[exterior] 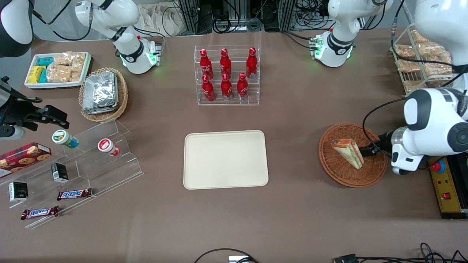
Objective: Place sandwich from basket to tray
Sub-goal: 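Lower the open left gripper around the sandwich and close it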
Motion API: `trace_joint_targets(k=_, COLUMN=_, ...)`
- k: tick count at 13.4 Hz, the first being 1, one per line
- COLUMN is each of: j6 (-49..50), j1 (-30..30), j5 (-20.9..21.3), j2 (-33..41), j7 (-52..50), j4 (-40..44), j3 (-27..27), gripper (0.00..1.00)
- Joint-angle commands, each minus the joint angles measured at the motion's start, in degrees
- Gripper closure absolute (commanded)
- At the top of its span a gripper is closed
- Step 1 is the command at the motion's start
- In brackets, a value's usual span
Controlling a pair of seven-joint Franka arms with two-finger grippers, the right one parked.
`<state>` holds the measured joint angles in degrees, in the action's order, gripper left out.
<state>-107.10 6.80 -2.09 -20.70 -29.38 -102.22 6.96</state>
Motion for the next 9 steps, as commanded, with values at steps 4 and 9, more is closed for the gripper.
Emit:
trace_joint_targets(k=4, j6=-7.7, j1=0.1, j5=-3.2, j2=-4.7, j7=-0.7, j4=-1.3, j3=0.1, gripper=0.01)
trace_joint_targets(k=9, j6=-18.9, j1=0.1, j5=-3.4, j2=-6.0, j7=-0.7, j4=-8.2, j3=0.2, gripper=0.01)
